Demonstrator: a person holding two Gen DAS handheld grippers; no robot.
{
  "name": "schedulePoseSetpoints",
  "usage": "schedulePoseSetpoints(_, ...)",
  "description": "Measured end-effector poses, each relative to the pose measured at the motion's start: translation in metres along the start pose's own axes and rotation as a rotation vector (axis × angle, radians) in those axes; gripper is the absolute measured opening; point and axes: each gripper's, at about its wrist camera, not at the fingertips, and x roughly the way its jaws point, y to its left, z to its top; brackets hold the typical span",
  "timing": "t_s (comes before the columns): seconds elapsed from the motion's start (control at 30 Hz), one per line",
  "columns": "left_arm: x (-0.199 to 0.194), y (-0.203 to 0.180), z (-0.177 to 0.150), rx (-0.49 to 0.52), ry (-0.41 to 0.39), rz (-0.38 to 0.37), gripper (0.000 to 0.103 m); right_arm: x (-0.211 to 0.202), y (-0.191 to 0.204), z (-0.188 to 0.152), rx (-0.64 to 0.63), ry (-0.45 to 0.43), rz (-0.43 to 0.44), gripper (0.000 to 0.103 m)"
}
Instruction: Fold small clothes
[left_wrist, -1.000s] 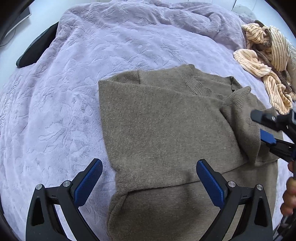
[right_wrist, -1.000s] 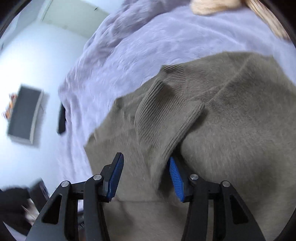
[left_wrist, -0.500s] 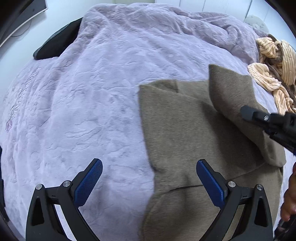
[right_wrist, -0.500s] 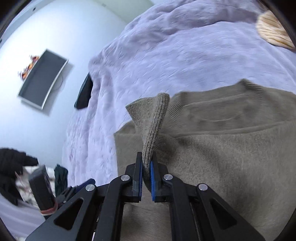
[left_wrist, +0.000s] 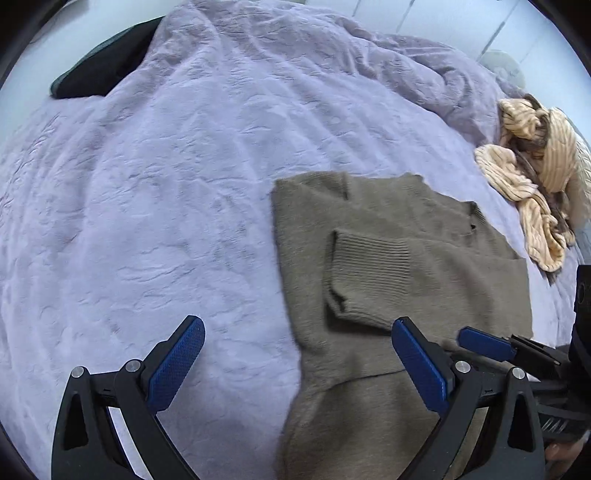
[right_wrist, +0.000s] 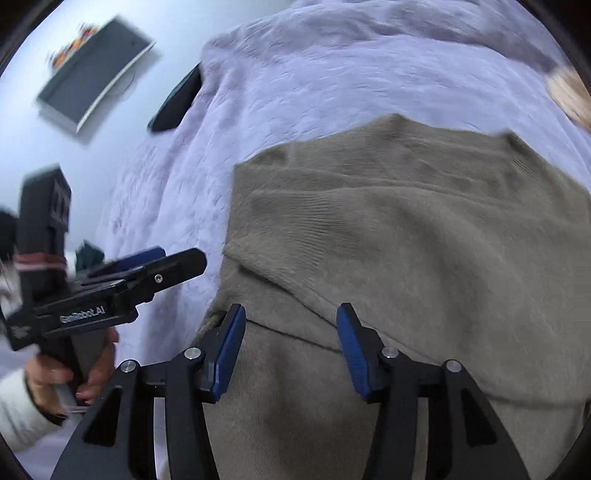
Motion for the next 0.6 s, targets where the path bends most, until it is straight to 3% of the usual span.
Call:
schedulePoseSetpoints(0.1,0.008,-0.017,0.002,0.063,0.024,0.000,0.102,-0.033,-0.056,-0.014,0.260,-0.063,0.050,0.056)
schedulePoseSetpoints(0.23,0.016,-0.041,0.004,0.132,0.033,-0.005,0.101,-0.072,-0.116,-0.045,0.494,-0.135,0.034,0.056)
schedulePoseSetpoints(0.4,0.045,-0.055,0.005,0.129,0.144,-0.053,0.063,-0.102,-0.177,-0.085,0.705,-0.180,-0.025,0.056)
schedulePoseSetpoints(0.5,0.052,-0.059,0.003,0.126,0.164,-0.048,0.059,-0.103,-0.204,-0.094,0.813,-0.207,-0.034,0.056)
schedulePoseSetpoints(0.57,0.050,-0.064,0.003,0.134,0.154,-0.056,0.059,-0.105,-0.219,-0.093,0.859,-0.241,-0.011,0.039)
schedulePoseSetpoints(0.6,0.050,-0.066,0.003,0.138,0.151,-0.049,0.059,-0.107,-0.221,-0.092,0.862,-0.254,-0.008,0.005)
